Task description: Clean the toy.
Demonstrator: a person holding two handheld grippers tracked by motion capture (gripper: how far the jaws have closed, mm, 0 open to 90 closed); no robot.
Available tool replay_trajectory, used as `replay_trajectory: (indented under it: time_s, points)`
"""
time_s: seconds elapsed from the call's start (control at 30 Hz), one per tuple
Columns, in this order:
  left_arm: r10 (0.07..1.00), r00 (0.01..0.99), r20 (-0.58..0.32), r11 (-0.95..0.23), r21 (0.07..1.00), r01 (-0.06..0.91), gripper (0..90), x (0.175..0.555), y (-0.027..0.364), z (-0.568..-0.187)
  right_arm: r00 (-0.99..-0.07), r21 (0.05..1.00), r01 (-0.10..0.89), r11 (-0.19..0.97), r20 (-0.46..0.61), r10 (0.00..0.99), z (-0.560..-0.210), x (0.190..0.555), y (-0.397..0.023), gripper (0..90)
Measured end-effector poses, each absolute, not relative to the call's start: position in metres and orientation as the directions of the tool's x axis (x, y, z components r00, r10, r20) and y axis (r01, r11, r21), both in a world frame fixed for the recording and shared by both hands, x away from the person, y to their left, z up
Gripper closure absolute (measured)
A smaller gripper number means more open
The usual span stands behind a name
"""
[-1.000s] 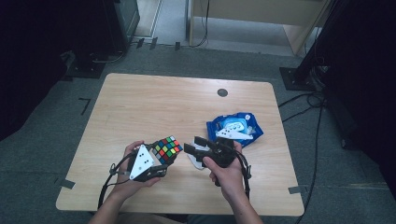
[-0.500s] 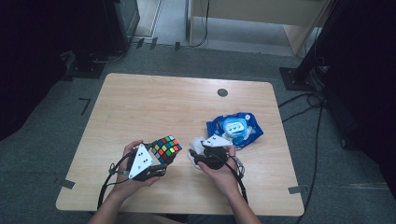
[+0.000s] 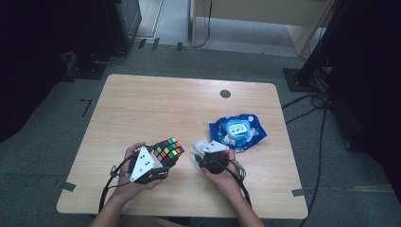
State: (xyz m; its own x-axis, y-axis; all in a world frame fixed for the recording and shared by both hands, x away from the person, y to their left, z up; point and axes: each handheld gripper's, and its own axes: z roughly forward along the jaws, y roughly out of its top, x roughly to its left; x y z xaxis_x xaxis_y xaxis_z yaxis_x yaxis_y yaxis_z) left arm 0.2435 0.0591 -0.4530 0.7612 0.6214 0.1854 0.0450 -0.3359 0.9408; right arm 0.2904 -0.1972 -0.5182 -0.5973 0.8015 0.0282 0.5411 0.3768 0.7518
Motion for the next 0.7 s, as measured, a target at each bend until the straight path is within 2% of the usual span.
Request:
replay_trajectory:
  time_s: [0.07,0.13,0.4,0.7]
  points:
    - [0.621,0.762,0.185,-0.334,0.942,0.043,33.9,0.243,0.059,-0.453,-0.587,0.752,0.55,0.362,0.039,0.809,-0.518,0.291,-0.201,82.0]
    - [0.621,0.762,0.185,-0.334,0.942,0.043,33.9,0.243,0.059,-0.453,-0.577,0.764,0.555,0.33,0.067,0.814,-0.516,0.29,-0.205,86.6]
    - [0.617,0.765,0.185,-0.337,0.941,0.044,33.9,0.243,0.057,-0.454,-0.602,0.866,0.454,0.211,0.124,0.789,-0.475,0.276,-0.207,87.9]
    - [0.603,0.776,0.187,-0.344,0.938,0.042,33.9,0.241,0.051,-0.457,-0.667,0.937,0.34,0.083,0.178,0.723,-0.419,0.249,-0.199,88.0]
